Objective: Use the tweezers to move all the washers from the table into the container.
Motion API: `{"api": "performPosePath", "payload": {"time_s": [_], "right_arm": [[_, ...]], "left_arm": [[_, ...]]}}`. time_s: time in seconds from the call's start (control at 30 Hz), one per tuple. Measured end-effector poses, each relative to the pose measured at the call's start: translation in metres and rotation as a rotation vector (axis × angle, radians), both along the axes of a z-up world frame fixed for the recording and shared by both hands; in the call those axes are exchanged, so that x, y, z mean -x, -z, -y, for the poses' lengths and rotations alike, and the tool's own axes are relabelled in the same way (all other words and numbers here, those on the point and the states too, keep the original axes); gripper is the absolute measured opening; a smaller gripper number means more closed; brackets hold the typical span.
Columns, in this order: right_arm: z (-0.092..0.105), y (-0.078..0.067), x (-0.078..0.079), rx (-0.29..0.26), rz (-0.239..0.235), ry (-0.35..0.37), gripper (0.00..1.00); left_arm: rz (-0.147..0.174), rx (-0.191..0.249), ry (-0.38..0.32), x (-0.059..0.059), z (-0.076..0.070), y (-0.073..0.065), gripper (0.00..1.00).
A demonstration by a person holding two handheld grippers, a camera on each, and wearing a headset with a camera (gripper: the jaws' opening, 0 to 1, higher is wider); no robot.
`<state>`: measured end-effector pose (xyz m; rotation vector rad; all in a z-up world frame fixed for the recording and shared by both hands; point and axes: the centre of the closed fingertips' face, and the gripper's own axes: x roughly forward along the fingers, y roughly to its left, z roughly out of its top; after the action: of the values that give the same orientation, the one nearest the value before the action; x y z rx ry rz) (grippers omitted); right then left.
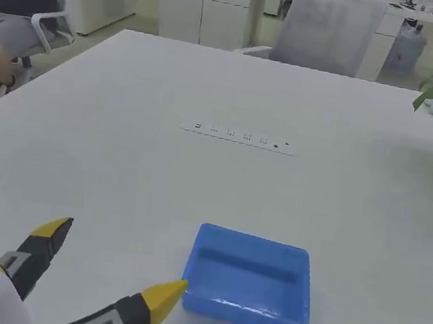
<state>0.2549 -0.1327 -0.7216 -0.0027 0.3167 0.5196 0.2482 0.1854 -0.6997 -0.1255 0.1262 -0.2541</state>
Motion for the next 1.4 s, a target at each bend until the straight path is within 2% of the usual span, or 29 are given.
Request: {"api": "performPosePath", "payload": {"time_s": [0.13, 0.27, 0.43, 0.77, 0.9, 1.1, 1.17, 1.27, 1.3, 1.37, 1.4], "right_arm": [[0.002, -0.002, -0.001, -0.005, 0.009, 0.008, 0.67], [0.003, -0.003, -0.001, -0.002, 0.016, 0.012, 0.67], [0.006, -0.005, -0.002, 0.001, 0.028, 0.031, 0.67], [0.004, 0.001, -0.002, 0.021, 0.003, 0.023, 0.66], [0.003, 0.005, -0.002, 0.038, -0.016, 0.018, 0.66], [-0.002, 0.009, -0.002, 0.067, -0.047, -0.001, 0.68], [-0.005, 0.010, -0.001, 0.091, -0.063, -0.018, 0.69], [-0.012, 0.013, 0.001, 0.135, -0.089, -0.068, 0.68], [-0.016, 0.014, 0.002, 0.163, -0.098, -0.091, 0.67], [-0.028, 0.015, 0.003, 0.184, -0.102, -0.143, 0.66], [-0.035, 0.017, 0.003, 0.211, -0.108, -0.182, 0.64]], "left_arm": [[-0.004, -0.003, 0.005, 0.000, 0.001, 0.001, 0.99], [0.007, 0.001, 0.006, 0.001, 0.002, -0.002, 0.99], [-0.003, 0.008, 0.013, 0.001, 0.003, 0.001, 0.99], [-0.028, -0.020, 0.039, 0.001, 0.007, 0.007, 0.99], [-0.037, -0.011, 0.043, 0.001, 0.005, 0.008, 0.99], [-0.099, 0.002, 0.069, 0.002, 0.006, 0.017, 0.99], [-0.111, -0.001, 0.078, 0.002, 0.007, 0.019, 0.99], [-0.152, -0.008, 0.107, 0.003, 0.011, 0.026, 0.99], [-0.190, -0.010, 0.135, 0.006, 0.014, 0.031, 0.97], [-0.228, -0.002, 0.180, 0.009, 0.020, 0.036, 0.84], [-0.232, 0.008, 0.200, 0.009, 0.023, 0.036, 0.81]]}}
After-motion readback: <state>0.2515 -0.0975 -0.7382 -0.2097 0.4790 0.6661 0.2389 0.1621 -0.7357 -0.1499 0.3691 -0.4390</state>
